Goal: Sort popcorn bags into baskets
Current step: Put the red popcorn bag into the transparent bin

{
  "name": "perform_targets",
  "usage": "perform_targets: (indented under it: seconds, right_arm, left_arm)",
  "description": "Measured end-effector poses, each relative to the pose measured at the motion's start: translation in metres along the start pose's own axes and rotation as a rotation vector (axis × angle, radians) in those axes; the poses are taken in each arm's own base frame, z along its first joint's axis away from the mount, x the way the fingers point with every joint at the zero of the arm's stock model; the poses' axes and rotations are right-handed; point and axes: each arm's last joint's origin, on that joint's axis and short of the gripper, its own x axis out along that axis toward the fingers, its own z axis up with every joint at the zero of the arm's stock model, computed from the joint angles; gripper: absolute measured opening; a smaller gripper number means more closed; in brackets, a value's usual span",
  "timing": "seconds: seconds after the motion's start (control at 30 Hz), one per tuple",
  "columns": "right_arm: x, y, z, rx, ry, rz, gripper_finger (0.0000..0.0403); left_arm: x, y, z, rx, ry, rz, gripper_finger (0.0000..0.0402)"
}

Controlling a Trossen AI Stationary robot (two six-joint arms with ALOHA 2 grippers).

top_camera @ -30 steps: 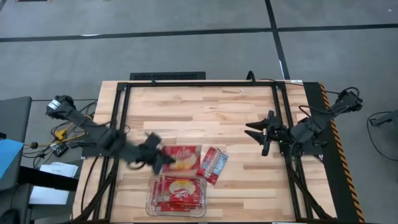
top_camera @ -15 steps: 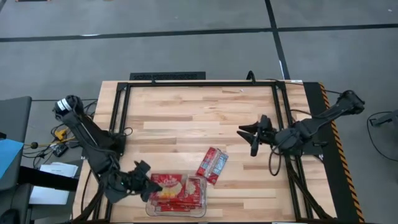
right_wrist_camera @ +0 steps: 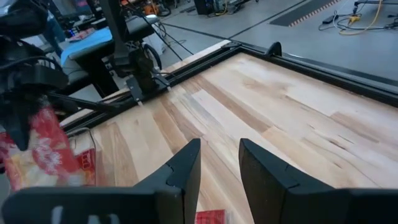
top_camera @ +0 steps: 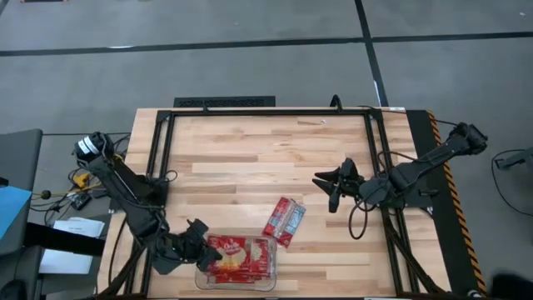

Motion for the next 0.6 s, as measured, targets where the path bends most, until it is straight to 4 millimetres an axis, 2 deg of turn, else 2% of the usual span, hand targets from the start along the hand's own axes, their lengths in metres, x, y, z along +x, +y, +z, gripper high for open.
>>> perform_targets:
  seconds: [0.33, 0.6]
  right_arm:
    - [0.000, 0.000, 0.000, 0.000, 0.001, 0.000, 0.0154]
    - [0.000, 0.000, 0.000, -0.005, 0.003, -0.001, 0.0167]
  left_arm:
    - [0.008, 0.001, 0.012, -0.030, 0.054, 0.043, 0.0175]
    - [0.017, 0.000, 0.027, -0.023, 0.164, 0.074, 0.0281]
